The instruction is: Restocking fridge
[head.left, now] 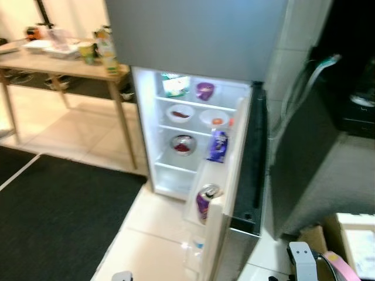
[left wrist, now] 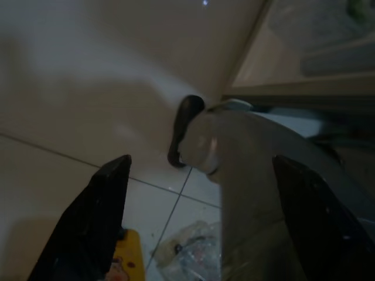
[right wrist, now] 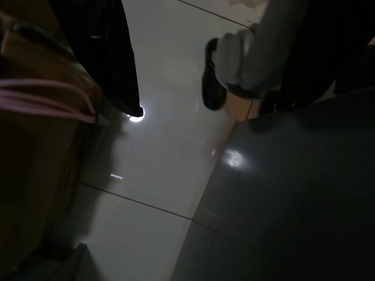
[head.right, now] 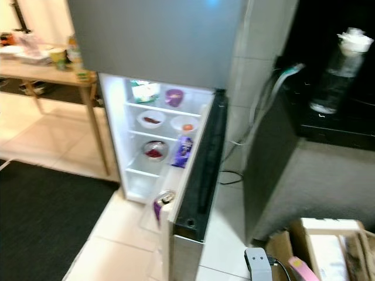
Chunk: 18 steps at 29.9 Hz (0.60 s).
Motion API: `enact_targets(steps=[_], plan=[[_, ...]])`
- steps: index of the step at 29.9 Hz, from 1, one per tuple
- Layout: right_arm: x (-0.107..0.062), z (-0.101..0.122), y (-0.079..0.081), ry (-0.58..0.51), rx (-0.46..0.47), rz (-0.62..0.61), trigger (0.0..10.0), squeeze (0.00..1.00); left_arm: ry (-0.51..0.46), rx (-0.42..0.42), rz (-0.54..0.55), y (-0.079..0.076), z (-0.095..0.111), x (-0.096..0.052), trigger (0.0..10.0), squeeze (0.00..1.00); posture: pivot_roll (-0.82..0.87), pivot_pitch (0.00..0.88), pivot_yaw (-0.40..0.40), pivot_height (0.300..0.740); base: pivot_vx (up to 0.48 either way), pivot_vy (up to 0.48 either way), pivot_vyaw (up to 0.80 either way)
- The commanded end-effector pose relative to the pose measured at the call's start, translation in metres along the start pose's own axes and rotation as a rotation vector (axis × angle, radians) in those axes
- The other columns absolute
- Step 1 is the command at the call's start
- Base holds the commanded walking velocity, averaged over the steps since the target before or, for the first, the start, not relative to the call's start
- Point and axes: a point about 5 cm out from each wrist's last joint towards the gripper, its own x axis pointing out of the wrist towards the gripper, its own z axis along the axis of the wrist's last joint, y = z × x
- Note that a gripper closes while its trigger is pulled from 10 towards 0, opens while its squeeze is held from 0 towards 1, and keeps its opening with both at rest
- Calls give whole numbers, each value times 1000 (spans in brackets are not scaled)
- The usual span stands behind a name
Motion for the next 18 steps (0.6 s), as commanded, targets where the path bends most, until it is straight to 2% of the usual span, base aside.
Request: enact_targets(steps=[1, 7, 10, 11, 13, 14, 16, 18], plan=[[-2, -4, -4, 15, 5, -24, 10000, 0, 33, 5, -5, -2, -7, 0, 10000, 0, -60, 0, -12, 740, 0, 0, 0], [-2, 5, -11, -35, 50, -69, 10000, 0, 34, 3, -7, -3, -7, 0, 10000, 0, -61, 0, -16, 740, 0, 0, 0], [0, 22, -4, -132, 154, 25, 10000, 0, 35, 4, -7, -3, -7, 0, 10000, 0, -61, 0, -16, 740, 0, 0, 0], [1, 27, 0, -158, 180, 77, 10000, 0, 35, 5, -7, -3, -8, 0, 10000, 0, -63, 0, -15, 740, 0, 0, 0], [4, 40, 16, -213, 155, 233, 10000, 0, 37, 6, -6, -2, -8, -1, 10000, 0, -64, 0, -15, 740, 0, 0, 0], [4, 55, 29, -272, 150, 374, 10000, 0, 38, 8, -6, -1, -8, -1, 10000, 0, -64, 0, -15, 740, 0, 0, 0], [4, 55, 29, -272, 150, 374, 10000, 0, 38, 8, -6, -1, -8, -1, 10000, 0, -64, 0, -15, 740, 0, 0, 0], [3, 74, 42, -336, 149, 529, 10000, 0, 38, 9, -6, -1, -8, -1, 10000, 0, -64, 0, -16, 740, 0, 0, 0]])
